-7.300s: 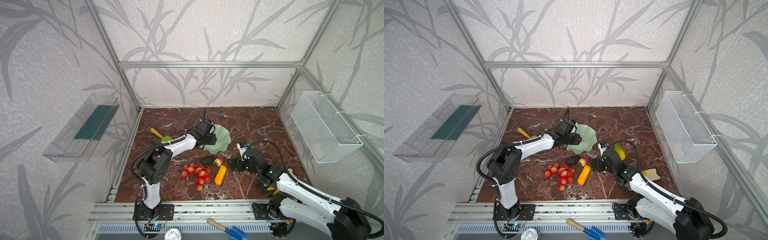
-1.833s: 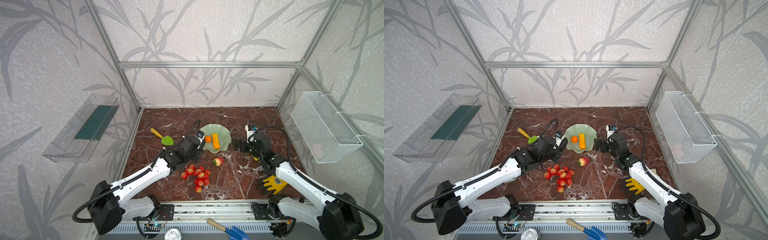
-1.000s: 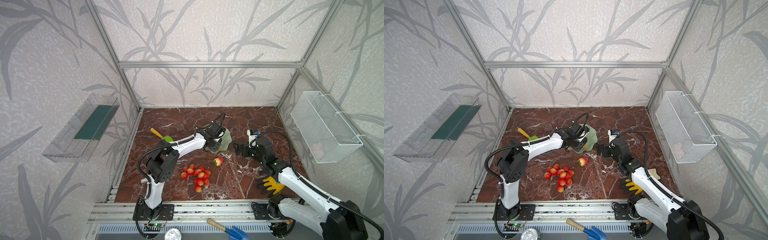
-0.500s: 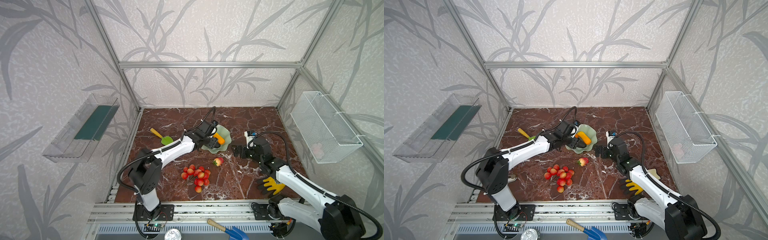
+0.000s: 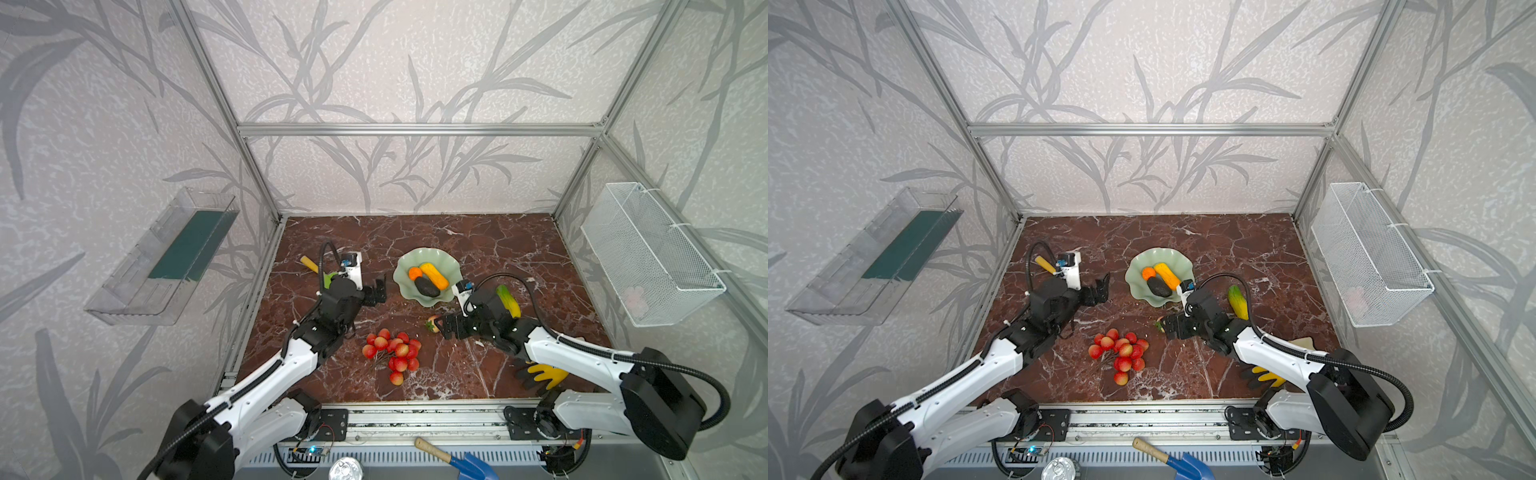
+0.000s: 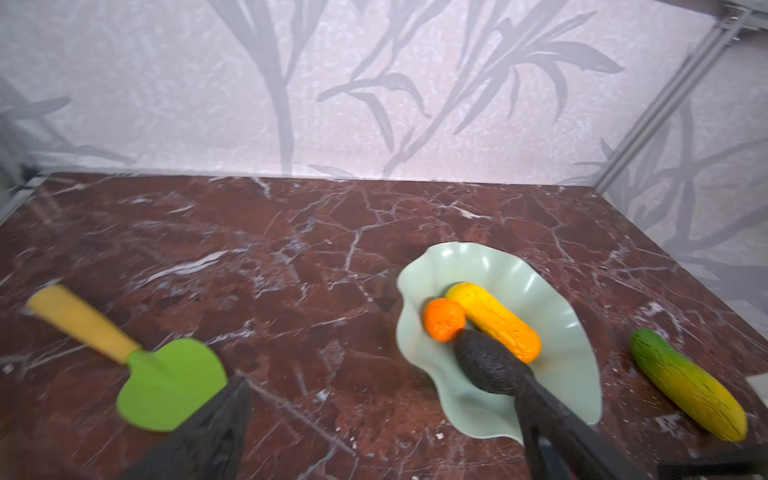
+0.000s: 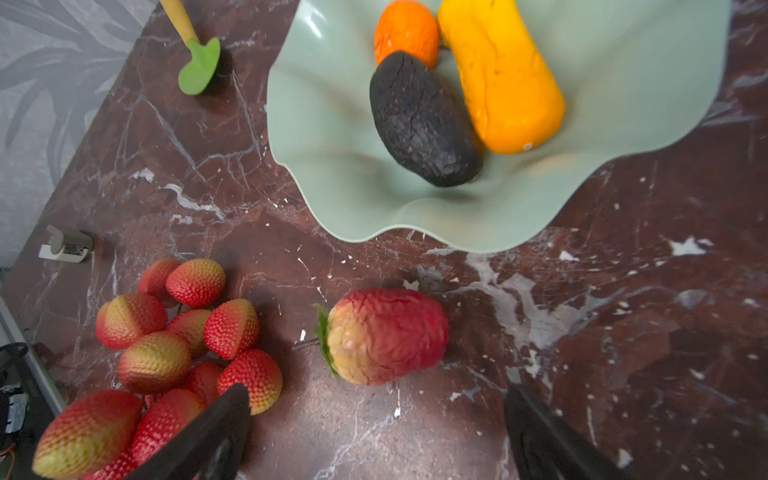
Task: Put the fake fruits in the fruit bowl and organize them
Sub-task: 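Grasp the red-yellow peach with the right gripper while the left gripper withdraws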
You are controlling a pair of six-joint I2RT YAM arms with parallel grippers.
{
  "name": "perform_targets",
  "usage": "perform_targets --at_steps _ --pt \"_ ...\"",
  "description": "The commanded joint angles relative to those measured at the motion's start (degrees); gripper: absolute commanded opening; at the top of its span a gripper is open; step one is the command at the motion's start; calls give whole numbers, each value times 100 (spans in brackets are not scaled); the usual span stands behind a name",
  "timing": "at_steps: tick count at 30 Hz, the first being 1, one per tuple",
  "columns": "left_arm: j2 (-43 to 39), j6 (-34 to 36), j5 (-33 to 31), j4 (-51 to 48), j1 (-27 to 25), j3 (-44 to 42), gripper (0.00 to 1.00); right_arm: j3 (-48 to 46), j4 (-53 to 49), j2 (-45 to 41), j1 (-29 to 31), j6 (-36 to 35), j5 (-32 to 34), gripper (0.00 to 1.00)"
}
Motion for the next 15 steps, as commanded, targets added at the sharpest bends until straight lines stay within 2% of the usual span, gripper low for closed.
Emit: perform_targets --at_steps 1,9,15 --pt "-585 -555 -226 137 124 -293 99 271 238 367 82 107 -45 93" --pt "-1510 -705 -615 -260 211 -708 99 629 457 1216 279 121 -40 89" --pt "-1955 -697 -874 -384 253 -879 100 816 478 1585 406 129 -78 81"
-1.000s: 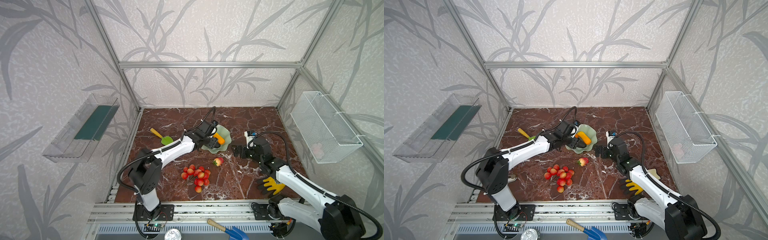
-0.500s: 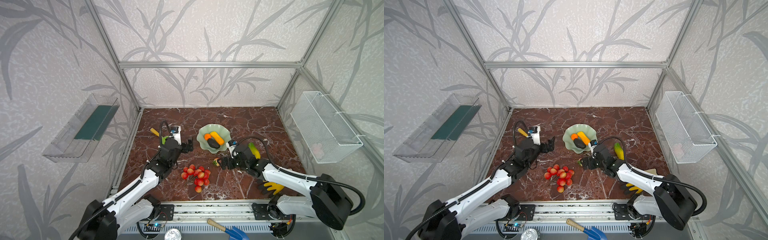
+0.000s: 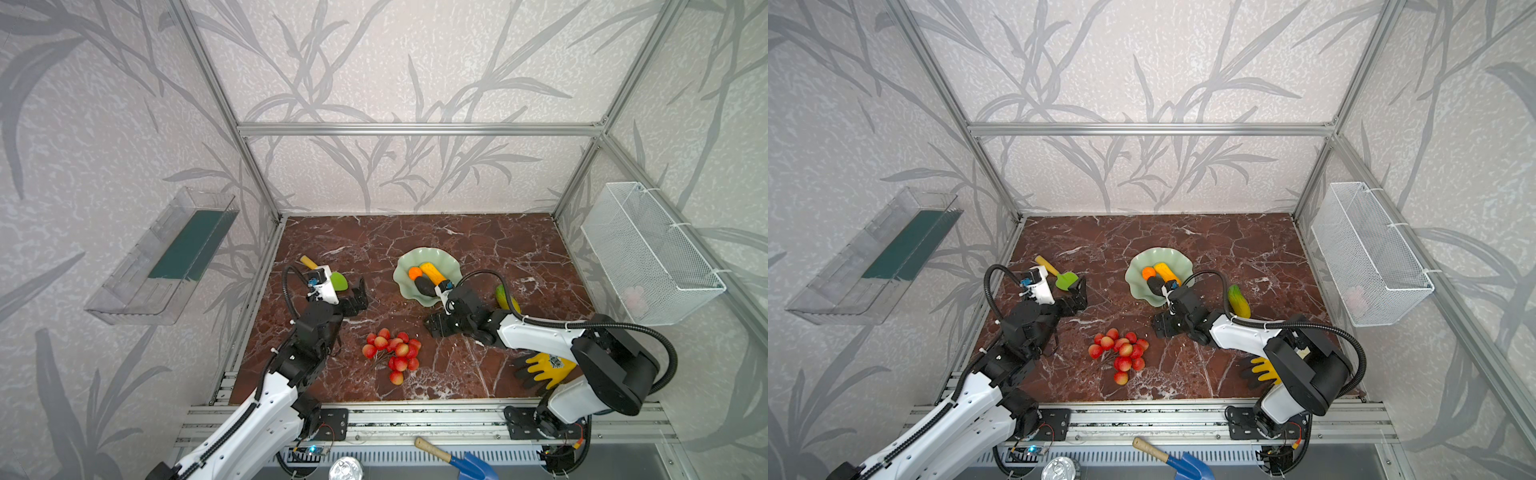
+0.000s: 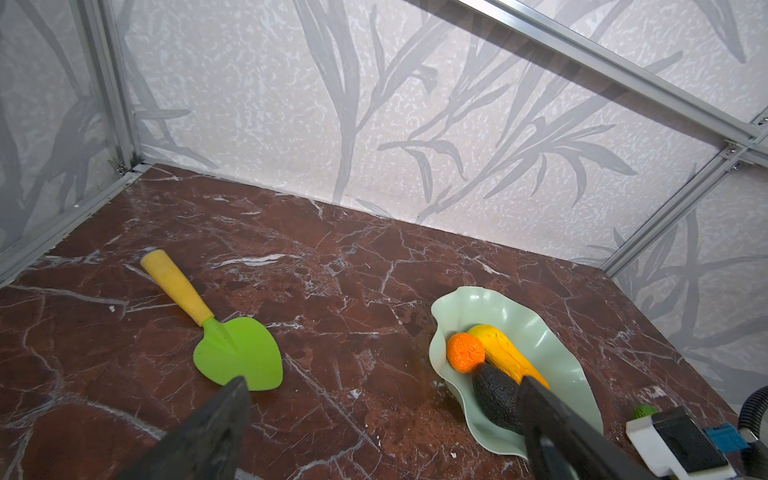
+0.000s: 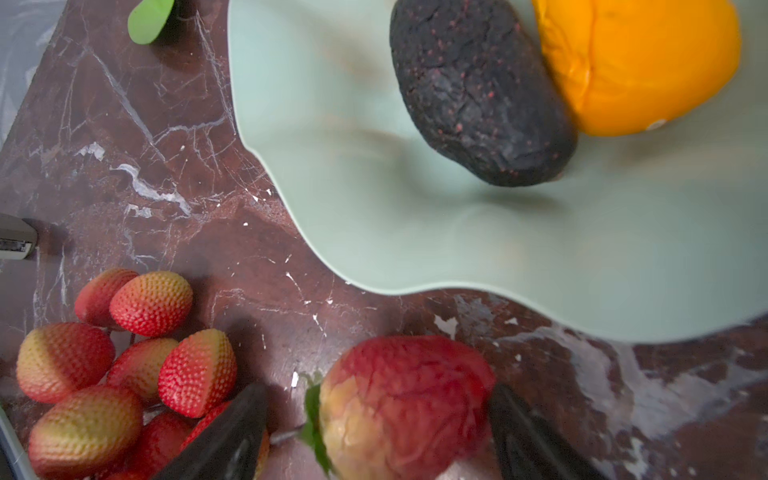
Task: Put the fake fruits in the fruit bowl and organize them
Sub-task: 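Grasp the red-yellow peach with the right gripper while the left gripper withdraws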
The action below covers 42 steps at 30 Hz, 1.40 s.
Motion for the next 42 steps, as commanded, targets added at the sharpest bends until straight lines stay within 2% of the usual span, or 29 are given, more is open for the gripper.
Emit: perform_targets --at_steps 1,8,14,18,21,29,35,42 --pt "-251 -128 -295 -149 38 -126 100 189 100 165 99 29 -29 79" --pt "-532 -150 -431 -268 68 -254 100 286 -201 269 178 56 29 74" --pt "-541 -198 -438 -211 77 -312 100 317 -436 257 215 24 192 85" --pt "-526 -198 -430 -185 85 -301 100 313 -453 277 228 7 208 85" --pt "-521 -203 -423 -185 88 -312 100 332 -460 307 239 8 156 81" --pt "-535 -216 -433 -189 95 -314 100 303 -398 276 299 11 81 59" --pt "-552 -276 -449 -248 104 -340 100 287 -421 -228 362 -89 -109 44" --pt "-725 -524 -506 -411 113 -505 100 298 -672 -1276 452 -327 27 42"
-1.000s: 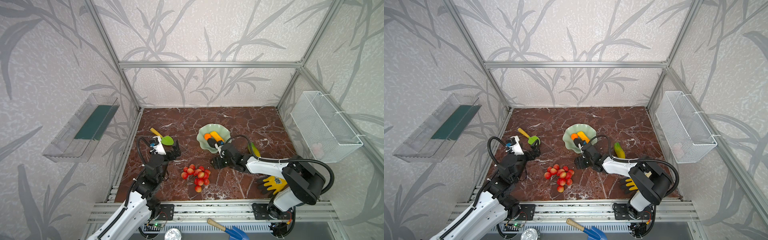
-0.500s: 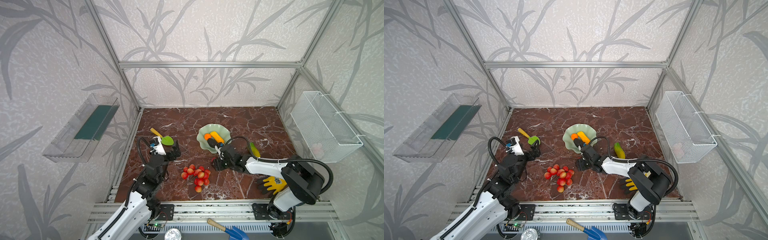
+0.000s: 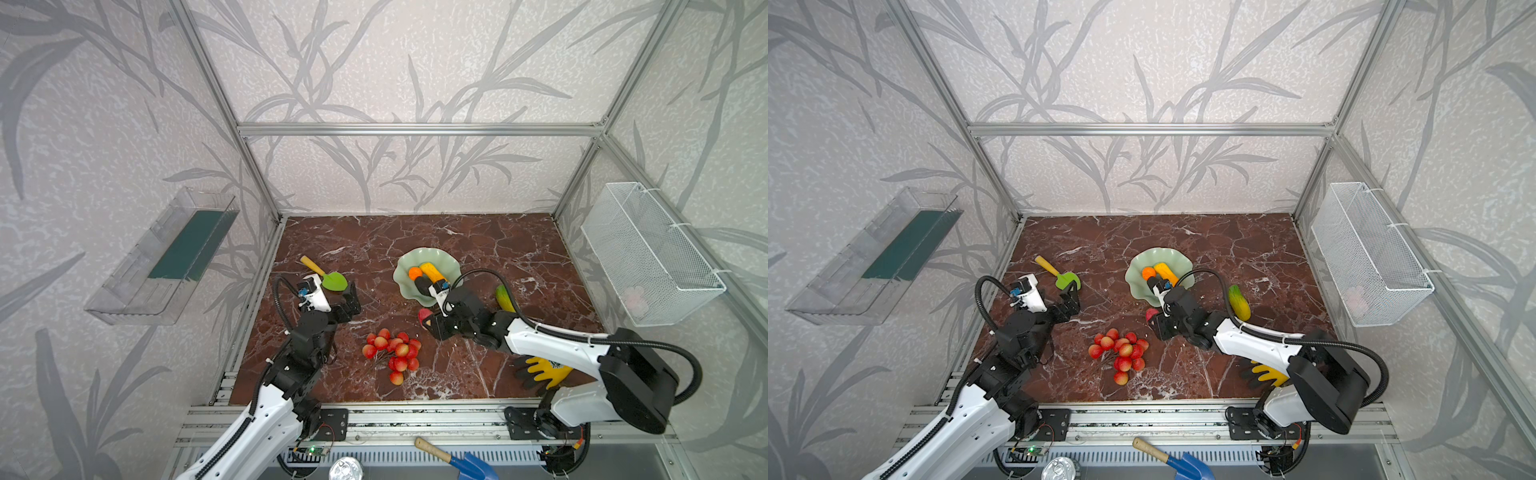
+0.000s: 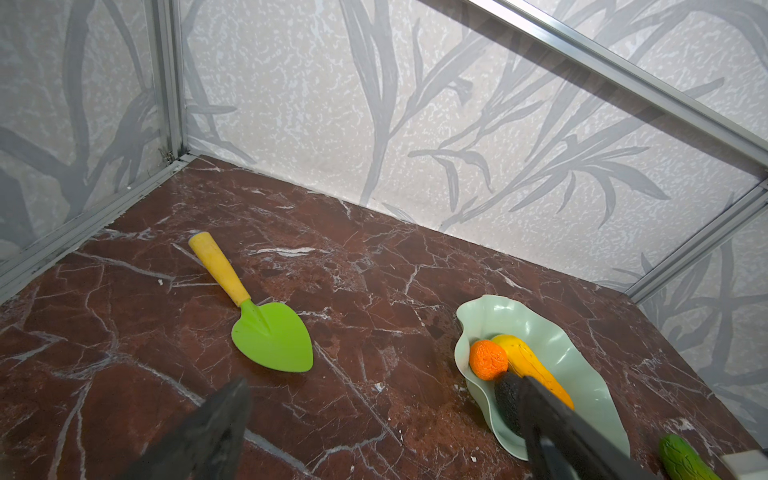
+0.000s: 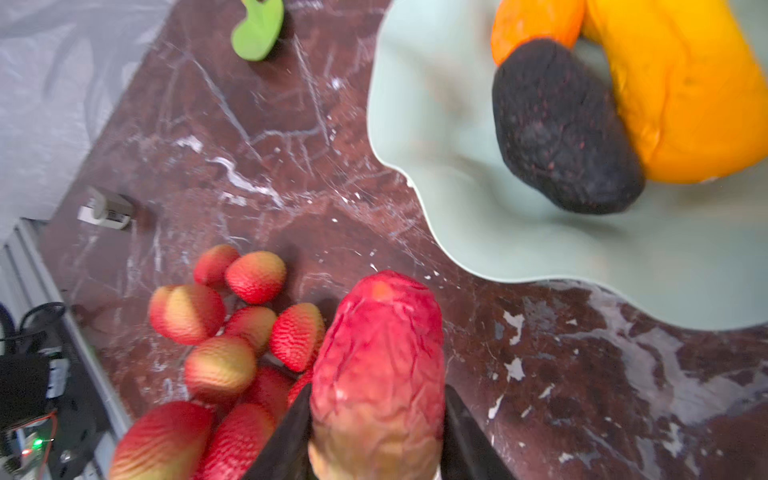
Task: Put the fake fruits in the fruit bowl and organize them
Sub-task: 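Grasp the red-yellow peach with the right gripper while the left gripper withdraws, then place the peach in the bowl beside the avocado with the right gripper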
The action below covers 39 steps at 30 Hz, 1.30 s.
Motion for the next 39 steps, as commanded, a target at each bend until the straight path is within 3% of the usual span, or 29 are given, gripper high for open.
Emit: perform_targets --at_steps 1,4,8,21,25,31,39 --pt "-151 -295 -169 -156 36 -165 100 117 -76 -464 22 -255 137 42" --pt "-268 -399 -173 -265 37 -235 100 357 -119 -500 -24 -633 441 42" --pt "-472 -554 -103 -598 46 -235 100 949 -172 -3 -220 -1000 283 43" --pt "-1325 -1199 462 -1487 43 -456 98 2444 97 2283 -826 -1146 -240 44" --pt "-1262 -1199 880 -2021 43 -232 94 2644 124 2628 -912 -1052 -255 51" --pt "-769 -1436 1701 -2522 43 -12 87 2626 143 2319 -1023 -982 -138 75" --pt "48 -1600 3230 -2424 -59 80 69 1768 583 875 -1116 -866 281 88"
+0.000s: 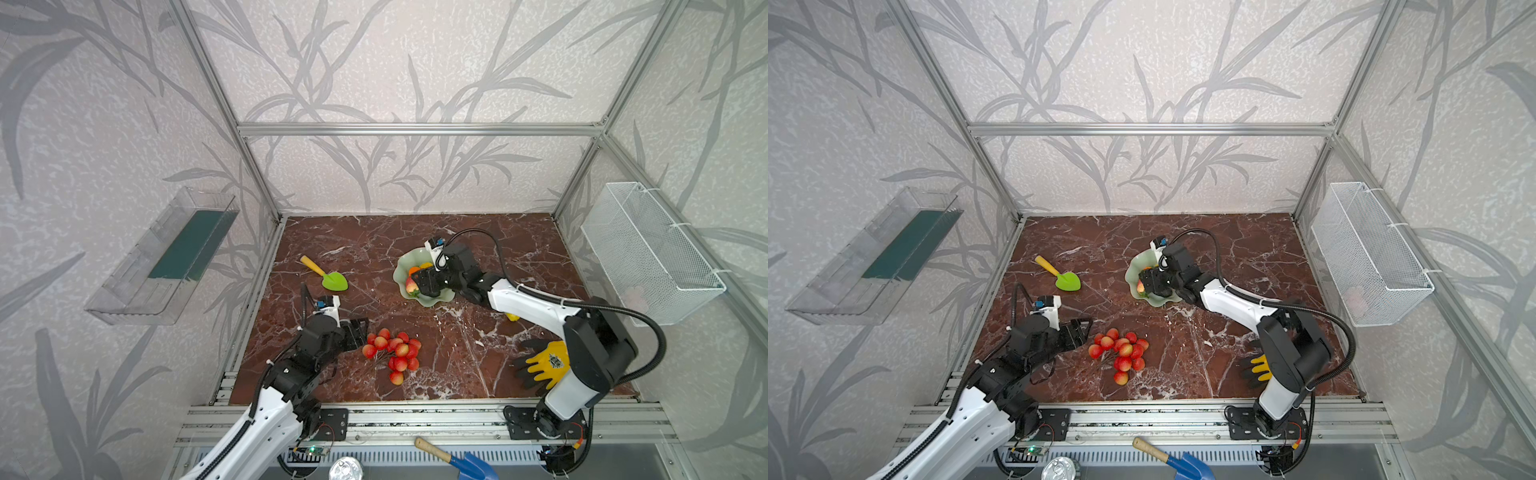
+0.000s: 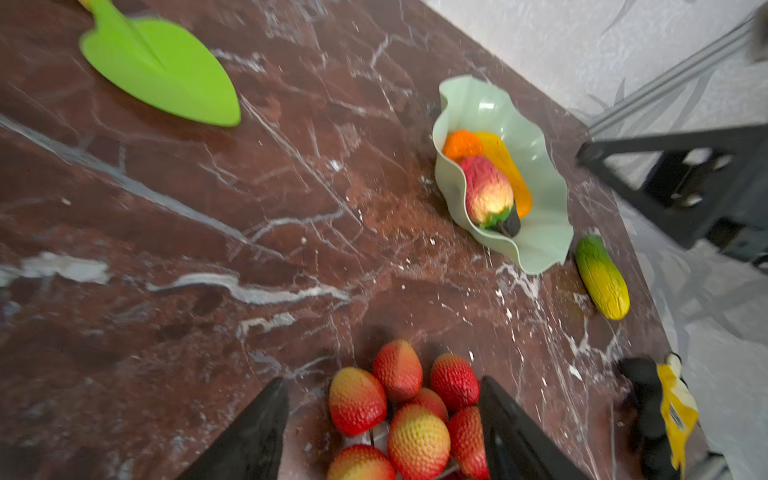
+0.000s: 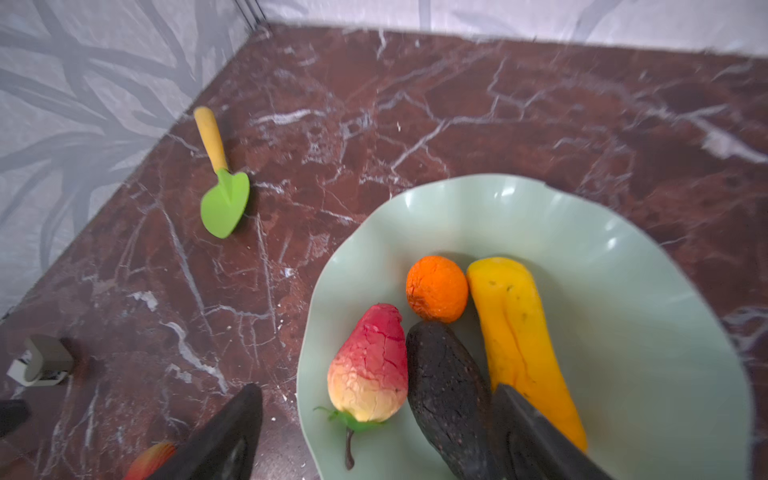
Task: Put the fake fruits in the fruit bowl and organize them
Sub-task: 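Place the peach in the bowl beside the avocado with the right gripper, then grasp the strawberry bunch by its stems with the left gripper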
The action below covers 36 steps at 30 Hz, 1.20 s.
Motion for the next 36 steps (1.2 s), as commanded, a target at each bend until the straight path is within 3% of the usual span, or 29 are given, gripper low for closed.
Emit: perform_targets --at_steps 1,4,9,18,29,36 --pt "86 -265 713 -295 -118 193 68 -403 415 -741 -31 81 271 89" --pt "20 -566 585 -737 -510 133 65 -754 562 -1204 -36 44 364 92" --pt "-377 -946 -164 -1239 -1498 -37 61 -1098 504 -1695 -62 -6 542 95" --pt "-742 -945 -576 -1961 -2257 -148 56 -1455 451 -2012 -103 18 600 96" --pt "1468 -244 -257 -926 -2509 97 56 -1686 426 -2170 -120 77 556 99" --pt "2213 -104 -270 -317 -2518 141 56 -1800 398 -2300 -137 86 591 100"
